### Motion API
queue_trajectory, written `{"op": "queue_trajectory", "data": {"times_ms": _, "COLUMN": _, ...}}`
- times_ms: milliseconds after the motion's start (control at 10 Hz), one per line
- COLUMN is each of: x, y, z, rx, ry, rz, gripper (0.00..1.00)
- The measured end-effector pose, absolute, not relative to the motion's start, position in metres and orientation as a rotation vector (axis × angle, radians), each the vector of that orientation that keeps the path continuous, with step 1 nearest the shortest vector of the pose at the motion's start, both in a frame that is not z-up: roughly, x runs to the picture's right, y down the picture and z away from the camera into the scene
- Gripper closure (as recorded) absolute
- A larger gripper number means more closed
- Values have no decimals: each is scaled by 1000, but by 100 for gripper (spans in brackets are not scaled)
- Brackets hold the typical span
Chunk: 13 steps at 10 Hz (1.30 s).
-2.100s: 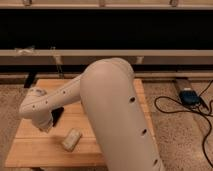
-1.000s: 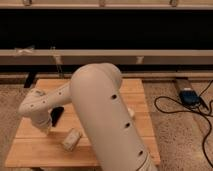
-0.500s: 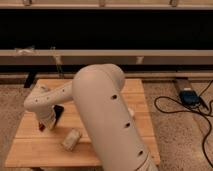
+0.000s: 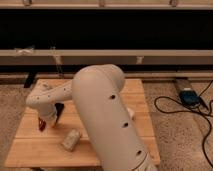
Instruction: Push the eraser across the table
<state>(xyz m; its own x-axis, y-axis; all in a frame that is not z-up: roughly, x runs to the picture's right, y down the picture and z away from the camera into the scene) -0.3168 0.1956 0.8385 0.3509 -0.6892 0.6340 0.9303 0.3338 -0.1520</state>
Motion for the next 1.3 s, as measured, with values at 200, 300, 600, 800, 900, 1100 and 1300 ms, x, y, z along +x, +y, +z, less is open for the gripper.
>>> {"op": "queue_trajectory", "data": {"times_ms": 200, "x": -315, "y": 183, "z": 845, "rx": -535, "ry": -503, "rz": -1108, "gripper": 100}}
{"op": "queue_trajectory", "data": {"times_ms": 300, "x": -314, "y": 178, "z": 849, "rx": -529, "ry": -501, "rz": -1104, "gripper": 100}}
{"op": "queue_trajectory", "data": {"times_ms": 600, "x": -314, "y": 161, "z": 861, "rx": -514, "ry": -494, "rz": -1095, "gripper": 100}}
{"op": "queue_trajectory", "data": {"times_ms": 800, "x": -313, "y": 149, "z": 873, "rx": -510, "ry": -483, "rz": -1094, "gripper": 100}}
{"op": "queue_trajectory", "data": {"times_ms": 900, "x": -311, "y": 144, "z": 879, "rx": -509, "ry": -476, "rz": -1098, "gripper": 100}}
{"op": "queue_trajectory", "data": {"times_ms": 1100, "x": -311, "y": 137, "z": 888, "rx": -509, "ry": -461, "rz": -1101, "gripper": 100}}
{"op": "queue_trajectory", "data": {"times_ms": 1300, "x": -310, "y": 128, "z": 900, "rx": -507, "ry": -449, "rz": -1103, "gripper": 100}}
